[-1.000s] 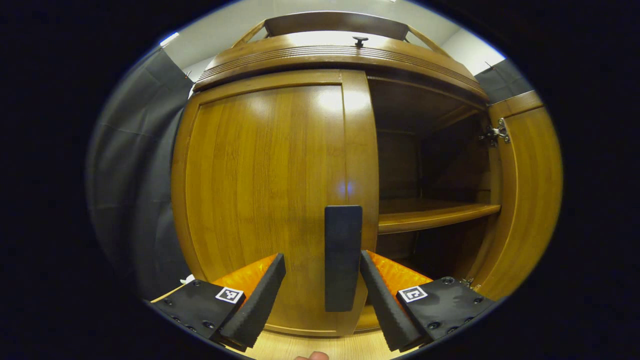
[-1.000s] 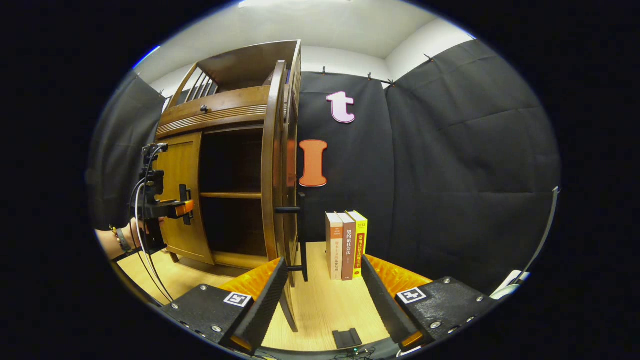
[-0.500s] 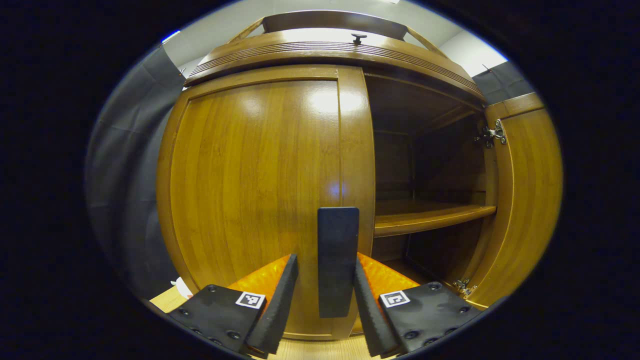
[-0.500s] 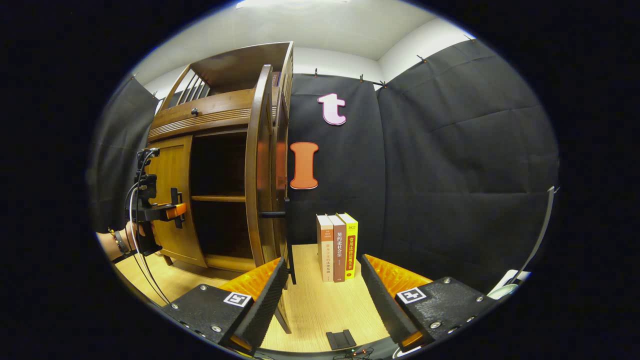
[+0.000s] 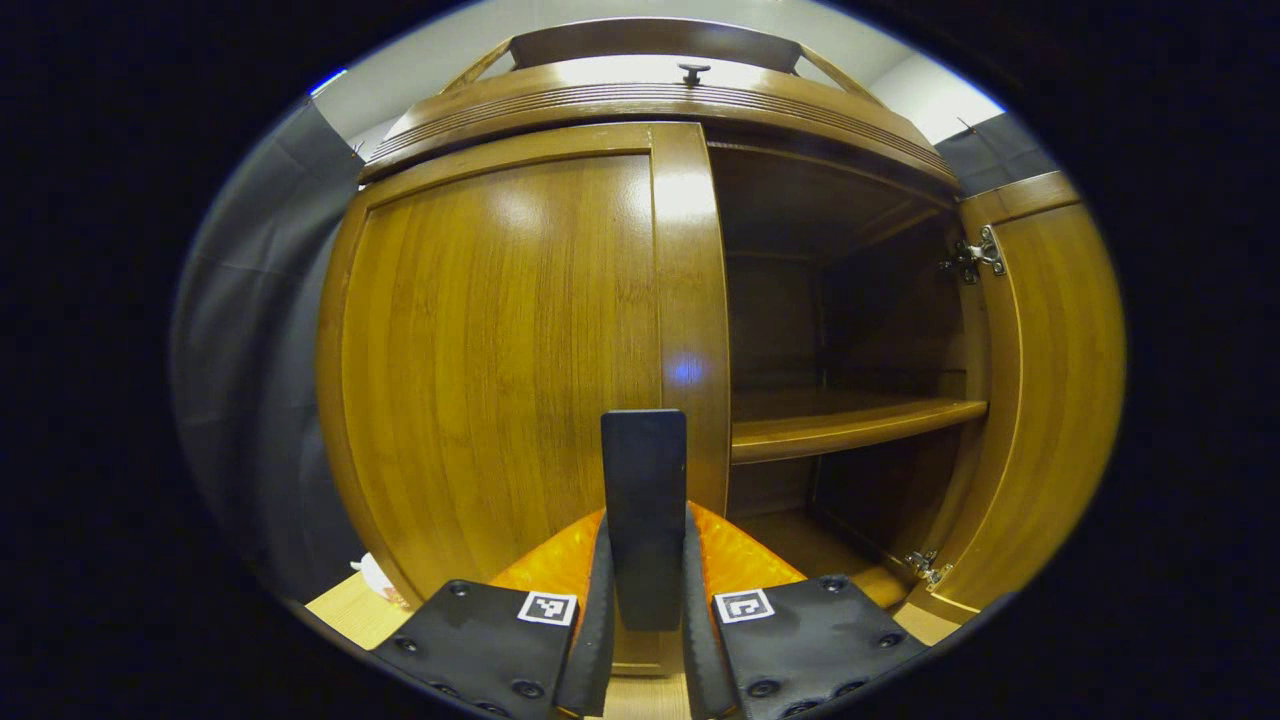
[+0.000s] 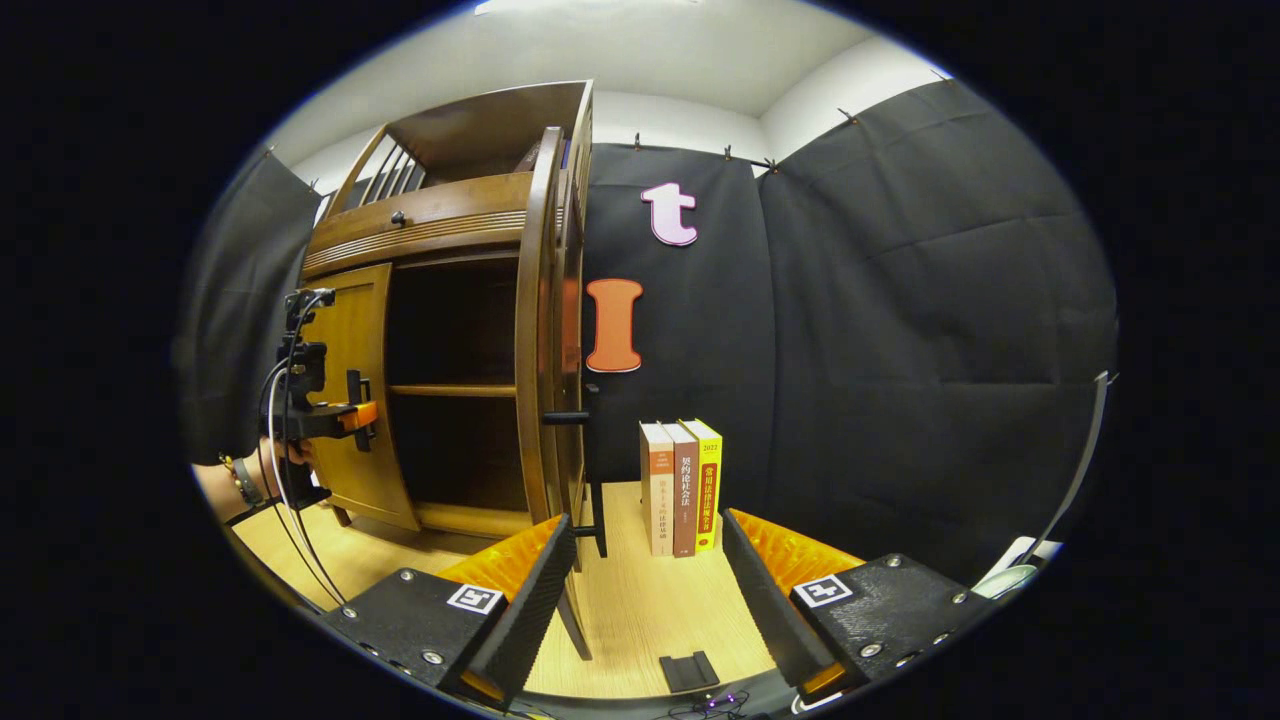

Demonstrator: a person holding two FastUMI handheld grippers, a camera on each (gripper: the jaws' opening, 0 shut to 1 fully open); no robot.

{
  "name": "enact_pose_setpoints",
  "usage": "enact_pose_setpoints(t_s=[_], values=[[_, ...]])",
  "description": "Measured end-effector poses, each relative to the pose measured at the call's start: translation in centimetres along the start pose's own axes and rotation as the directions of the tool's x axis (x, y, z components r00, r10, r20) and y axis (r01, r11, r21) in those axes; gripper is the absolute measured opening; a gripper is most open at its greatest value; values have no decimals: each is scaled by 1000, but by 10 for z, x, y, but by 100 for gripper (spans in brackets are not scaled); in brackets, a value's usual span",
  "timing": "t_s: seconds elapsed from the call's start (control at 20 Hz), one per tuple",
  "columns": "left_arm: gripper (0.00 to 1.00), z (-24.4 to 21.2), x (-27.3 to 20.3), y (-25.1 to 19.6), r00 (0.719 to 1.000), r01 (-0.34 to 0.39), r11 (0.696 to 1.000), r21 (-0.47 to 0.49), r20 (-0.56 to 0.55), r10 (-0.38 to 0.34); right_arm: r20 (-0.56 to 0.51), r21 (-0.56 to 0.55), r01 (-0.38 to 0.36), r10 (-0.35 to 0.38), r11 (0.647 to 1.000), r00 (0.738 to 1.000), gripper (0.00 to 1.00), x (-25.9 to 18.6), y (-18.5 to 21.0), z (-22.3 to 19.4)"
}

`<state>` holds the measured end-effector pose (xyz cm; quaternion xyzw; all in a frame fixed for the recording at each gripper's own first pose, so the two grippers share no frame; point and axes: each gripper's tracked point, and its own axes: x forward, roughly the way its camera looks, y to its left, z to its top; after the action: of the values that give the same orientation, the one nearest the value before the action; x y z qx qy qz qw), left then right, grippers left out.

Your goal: Open the right door of the double-door shoe cabinet with the right hand, and open the left door with the left hand.

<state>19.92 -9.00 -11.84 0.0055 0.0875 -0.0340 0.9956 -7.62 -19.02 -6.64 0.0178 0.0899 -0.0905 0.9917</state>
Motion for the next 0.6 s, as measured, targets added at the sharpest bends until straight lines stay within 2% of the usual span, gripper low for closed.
enact_pose_setpoints(t_s=[0.05, 0.1, 0.15, 0.25, 0.3, 0.35, 0.4, 0.5, 0.55, 0.6], values=[[36, 2, -12, 3, 1000, -11, 1000, -6, 1, 11, 2, -3, 0, 0, 1000, 1000, 90, -2, 1, 0], [33, 2, -22, 6, 1000, -20, 1000, -7, 1, 20, 4, -3, -1, 1, 1000, 1000, 96, -2, 3, 0], [40, 2, -34, 9, 1000, -28, 1000, -10, -2, 28, 4, -1, -6, 6, 1000, 1000, 90, -2, 6, -1], [40, 3, -57, 18, 999, -42, 999, -15, -2, 42, 1, -5, -15, 15, 1000, 1000, 90, -2, 10, -1], [32, 3, -69, 23, 999, -48, 999, -18, 3, 49, 3, -6, -20, 20, 1000, 1000, 90, -2, 13, 0], [36, 4, -81, 28, 998, -57, 998, -17, 4, 58, 5, -6, -23, 23, 1000, 1000, 90, -1, 15, 2], [40, 4, -93, 35, 998, -67, 998, -13, 4, 67, 4, -7, -28, 28, 1000, 1000, 96, -1, 18, 2], [31, 4, -113, 51, 997, -81, 996, -23, -6, 81, 4, -18, -24, 24, 1000, 1000, 96, 1, 18, 2], [36, 6, -125, 59, 996, -93, 995, -35, -12, 92, 8, -19, -17, 17, 1000, 1000, 96, 2, 17, 4], [34, 5, -134, 68, 994, -106, 993, -43, -11, 105, 13, -13, -15, 16, 1000, 1000, 96, 1, 17, 6]])
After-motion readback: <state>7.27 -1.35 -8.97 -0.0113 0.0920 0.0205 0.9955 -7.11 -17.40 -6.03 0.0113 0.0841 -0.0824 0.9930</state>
